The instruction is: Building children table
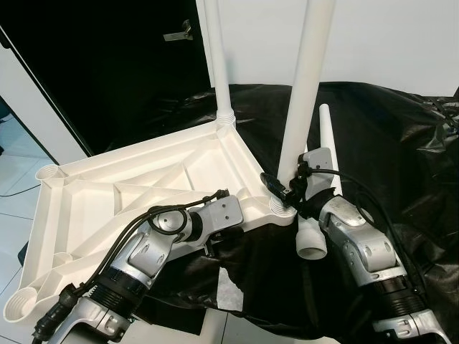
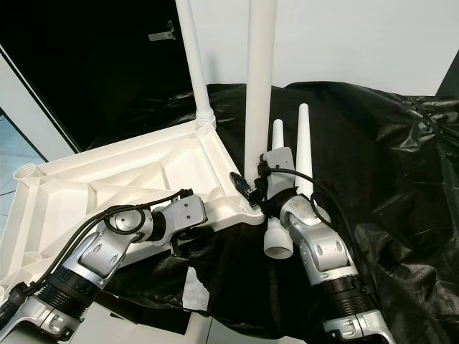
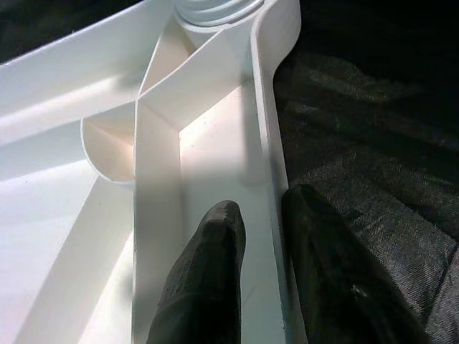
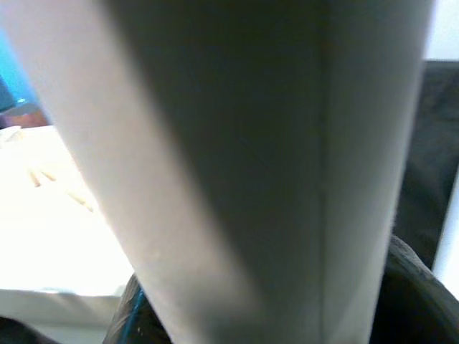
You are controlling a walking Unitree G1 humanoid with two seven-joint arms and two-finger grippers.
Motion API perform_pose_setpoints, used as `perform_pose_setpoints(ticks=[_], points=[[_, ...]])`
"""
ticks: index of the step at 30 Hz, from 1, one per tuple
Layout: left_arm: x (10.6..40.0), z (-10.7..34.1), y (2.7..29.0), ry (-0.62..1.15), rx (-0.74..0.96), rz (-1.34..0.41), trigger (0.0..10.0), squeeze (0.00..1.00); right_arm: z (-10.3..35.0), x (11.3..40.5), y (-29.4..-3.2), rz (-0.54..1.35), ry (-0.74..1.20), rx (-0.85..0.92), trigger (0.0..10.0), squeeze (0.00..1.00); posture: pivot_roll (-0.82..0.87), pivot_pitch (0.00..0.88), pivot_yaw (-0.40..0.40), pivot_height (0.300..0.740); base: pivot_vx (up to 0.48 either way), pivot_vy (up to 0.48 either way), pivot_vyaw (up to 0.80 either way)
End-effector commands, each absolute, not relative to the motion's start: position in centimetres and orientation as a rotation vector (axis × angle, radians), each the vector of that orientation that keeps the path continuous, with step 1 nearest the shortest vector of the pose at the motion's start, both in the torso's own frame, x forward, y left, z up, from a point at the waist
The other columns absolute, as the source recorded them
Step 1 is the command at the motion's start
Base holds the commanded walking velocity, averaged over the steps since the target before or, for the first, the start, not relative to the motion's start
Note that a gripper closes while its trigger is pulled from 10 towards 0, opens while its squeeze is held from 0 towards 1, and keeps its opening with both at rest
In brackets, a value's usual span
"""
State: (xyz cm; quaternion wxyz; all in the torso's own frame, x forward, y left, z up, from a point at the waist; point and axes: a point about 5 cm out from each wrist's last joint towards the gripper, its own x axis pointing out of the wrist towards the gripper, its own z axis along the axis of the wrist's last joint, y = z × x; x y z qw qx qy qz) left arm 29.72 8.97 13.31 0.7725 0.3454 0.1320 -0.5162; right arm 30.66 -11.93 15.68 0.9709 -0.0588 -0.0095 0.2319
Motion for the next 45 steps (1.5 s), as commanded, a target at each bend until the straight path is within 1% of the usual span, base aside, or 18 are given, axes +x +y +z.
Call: perform_pose_setpoints(ticks=[1, 3, 4, 10, 11, 16, 17, 19, 23, 24, 26, 28, 29, 31, 34, 38, 41, 45], points=[[30.7, 14.4, 10.9, 0.270, 0.716, -0.981, 10.0, 0.00, 13.8, 30.2, -12.6, 0.396, 0.035, -0.131, 10.0, 0.00, 0.00, 0.000, 0.075, 0.740, 0.000, 0.000, 0.00], [30.7, 14.4, 10.9, 0.270, 0.716, -0.981, 10.0, 0.00, 13.8, 30.2, -12.6, 0.396, 0.035, -0.131, 10.0, 0.00, 0.00, 0.000, 0.075, 0.740, 0.000, 0.000, 0.00], [30.6, 14.6, 10.7, 0.268, 0.677, -1.000, 10.0, 1.00, 14.2, 30.0, -12.1, 0.403, 0.001, -0.111, 10.0, 0.00, 0.00, 0.000, 0.076, 0.740, 0.000, 0.000, 0.00], [30.3, 15.9, 10.1, 0.232, 0.545, -1.055, 10.0, 1.00, 16.3, 29.8, -11.2, 0.437, -0.103, -0.070, 10.0, 0.00, -0.01, 0.000, 0.078, 0.740, 0.000, 0.000, 0.00], [30.2, 16.6, 9.9, 0.204, 0.502, -1.074, 10.0, 0.00, 17.1, 29.8, -11.2, 0.445, -0.132, -0.062, 10.0, 0.00, -0.01, 0.000, 0.076, 0.740, 0.000, 0.000, 0.00], [30.2, 17.9, 9.7, 0.161, 0.420, -1.100, 10.0, 0.00, 18.1, 29.9, -11.2, 0.459, -0.163, -0.066, 10.0, 0.00, -0.01, 0.000, 0.068, 0.740, 0.000, 0.000, 0.00], [30.2, 19.8, 9.9, 0.087, 0.318, -1.122, 10.0, 0.00, 19.1, 29.8, -11.3, 0.497, -0.180, -0.091, 10.0, 0.00, -0.01, 0.000, 0.060, 0.740, 0.000, 0.000, 0.00], [30.2, 19.8, 9.9, 0.087, 0.318, -1.122, 10.0, 0.00, 19.1, 29.8, -11.3, 0.497, -0.180, -0.091, 10.0, 0.00, -0.01, 0.000, 0.060, 0.740, 0.000, 0.000, 0.00], [30.3, 21.3, 10.4, 0.024, 0.248, -1.136, 10.0, 0.00, 19.8, 29.9, -11.5, 0.542, -0.187, -0.118, 10.0, 0.00, -0.01, 0.000, 0.051, 0.740, 0.000, 0.000, 0.00], [30.3, 22.4, 10.5, -0.025, 0.195, -1.143, 10.0, 0.00, 20.1, 29.9, -11.7, 0.573, -0.193, -0.139, 10.0, 0.00, -0.01, 0.000, 0.045, 0.740, 0.000, 0.000, 0.00], [30.3, 22.4, 10.5, -0.025, 0.195, -1.143, 10.0, 0.00, 20.1, 29.9, -11.7, 0.573, -0.193, -0.139, 10.0, 0.00, -0.01, 0.000, 0.045, 0.740, 0.000, 0.000, 0.00], [29.5, 25.6, 10.2, -0.157, 0.082, -1.233, 10.0, 0.00, 20.6, 30.0, -12.2, 0.658, -0.185, -0.177, 10.0, 0.00, -0.01, 0.000, 0.035, 0.740, 0.000, 0.000, 0.00], [29.5, 25.6, 10.2, -0.157, 0.082, -1.233, 10.0, 0.00, 20.6, 30.0, -12.2, 0.658, -0.185, -0.177, 10.0, 0.00, -0.01, 0.000, 0.035, 0.740, 0.000, 0.000, 0.00], [28.9, 27.5, 9.7, -0.235, -0.005, -1.295, 10.0, 0.00, 20.9, 29.8, -12.3, 0.751, -0.172, -0.210, 10.0, 0.00, 0.00, 0.000, 0.032, 0.740, 0.000, 0.000, 0.00], [28.6, 28.2, 9.3, -0.268, -0.057, -1.337, 10.0, 0.00, 21.0, 29.6, -12.3, 0.815, -0.148, -0.233, 10.0, 0.00, -0.01, 0.000, 0.029, 0.740, 0.000, 0.000, 0.00], [28.4, 28.5, 9.2, -0.281, -0.068, -1.364, 10.0, 0.00, 20.9, 29.6, -12.4, 0.840, -0.132, -0.238, 10.0, 0.00, -0.01, 0.000, 0.026, 0.740, 0.000, 0.000, 0.00], [27.6, 29.0, 8.7, -0.312, -0.066, -1.437, 10.0, 0.00, 20.9, 29.4, -12.5, 0.914, -0.092, -0.251, 10.0, 0.00, -0.01, 0.000, 0.018, 0.740, 0.000, 0.000, 0.00], [27.4, 29.1, 8.1, -0.312, -0.048, -1.467, 10.0, 0.00, 20.8, 29.3, -12.5, 0.983, -0.067, -0.284, 10.0, 0.00, 0.00, 0.000, 0.014, 0.740, 0.000, 0.000, 0.00]])
